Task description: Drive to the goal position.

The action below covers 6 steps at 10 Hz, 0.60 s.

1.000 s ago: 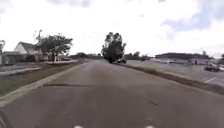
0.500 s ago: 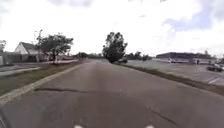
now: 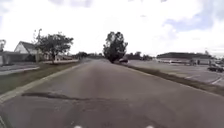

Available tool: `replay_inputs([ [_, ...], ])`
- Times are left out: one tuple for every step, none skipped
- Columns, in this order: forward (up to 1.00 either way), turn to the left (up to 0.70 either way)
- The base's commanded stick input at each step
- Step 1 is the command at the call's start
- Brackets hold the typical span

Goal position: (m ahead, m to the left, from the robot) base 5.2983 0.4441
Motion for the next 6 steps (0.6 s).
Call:
replay_inputs([
  [0.7, 0.35],
  [0.7, 0.25],
  [0.7, 0.0],
  [0.7, 0.0],
  [0.7, 0.0],
  [0.7, 0.0],
])
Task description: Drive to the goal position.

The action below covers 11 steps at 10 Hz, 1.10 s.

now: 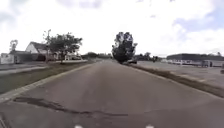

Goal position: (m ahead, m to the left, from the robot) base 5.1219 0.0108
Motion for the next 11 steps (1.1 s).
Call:
replay_inputs([
  [0.7, 0.0],
  [0.7, 0.0],
  [0.7, 0.0],
  [0.7, 0.0],
  [0.7, 0.0],
  [0.7, 0.0],
  [0.7, 0.0],
  [0.7, 0.0],
  [0.7, 0.0],
  [0.7, 0.0],
  [0.7, 0.0],
])
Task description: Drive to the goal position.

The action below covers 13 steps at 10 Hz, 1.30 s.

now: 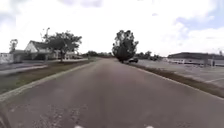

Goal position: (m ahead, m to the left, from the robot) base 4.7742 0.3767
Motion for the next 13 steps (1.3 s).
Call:
replay_inputs([
  [0.7, 0.0],
  [0.7, 0.0],
  [0.7, 0.0],
  [0.7, 0.0],
  [0.7, 0.0],
  [0.7, 0.0],
  [0.7, 0.0],
  [0.7, 0.0],
  [0.7, 0.0],
  [0.7, 0.0],
  [0.7, 0.0],
  [0.7, 0.0],
  [0.7, 0.0],
])
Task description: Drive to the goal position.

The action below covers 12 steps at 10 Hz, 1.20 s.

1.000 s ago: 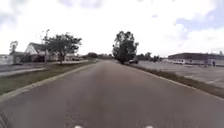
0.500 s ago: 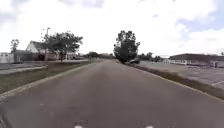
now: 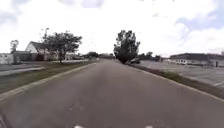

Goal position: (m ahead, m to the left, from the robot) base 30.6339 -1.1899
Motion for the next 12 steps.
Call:
replay_inputs([
  [0.7, 0.0],
  [0.7, 0.31],
  [0.7, 0.35],
  [0.7, 0.35],
  [0.7, 0.33],
  [0.7, 0.1],
  [0.7, 0.0],
  [0.7, 0.0],
  [0.7, 0.0],
  [0.7, 0.0],
  [0.7, 0.0],
  [0.7, 0.0],
])
